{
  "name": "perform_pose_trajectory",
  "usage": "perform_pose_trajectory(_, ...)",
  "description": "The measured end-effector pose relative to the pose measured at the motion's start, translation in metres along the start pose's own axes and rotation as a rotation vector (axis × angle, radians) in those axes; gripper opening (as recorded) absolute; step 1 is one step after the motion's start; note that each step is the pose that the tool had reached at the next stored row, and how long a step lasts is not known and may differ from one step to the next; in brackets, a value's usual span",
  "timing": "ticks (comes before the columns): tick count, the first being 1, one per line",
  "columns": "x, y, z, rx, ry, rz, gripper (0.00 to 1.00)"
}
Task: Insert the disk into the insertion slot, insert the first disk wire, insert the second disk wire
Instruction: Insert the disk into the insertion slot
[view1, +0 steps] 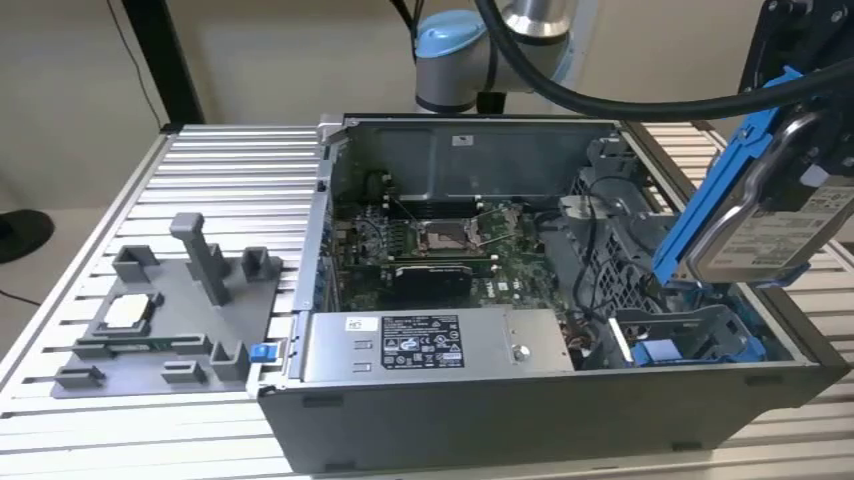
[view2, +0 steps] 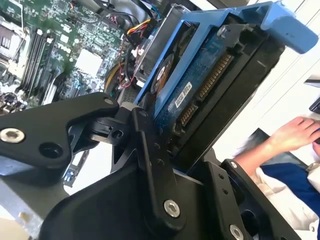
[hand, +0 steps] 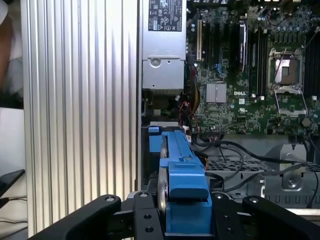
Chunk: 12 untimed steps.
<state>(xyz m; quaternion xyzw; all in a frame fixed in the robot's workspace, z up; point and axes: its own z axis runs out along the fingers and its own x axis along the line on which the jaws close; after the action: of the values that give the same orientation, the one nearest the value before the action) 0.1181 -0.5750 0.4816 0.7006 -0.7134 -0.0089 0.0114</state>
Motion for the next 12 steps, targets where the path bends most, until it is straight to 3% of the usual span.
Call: perform_pose_trajectory(12,0.0006,-0.0006,0.0218,0.0000,-0.0002,0.005,0.00)
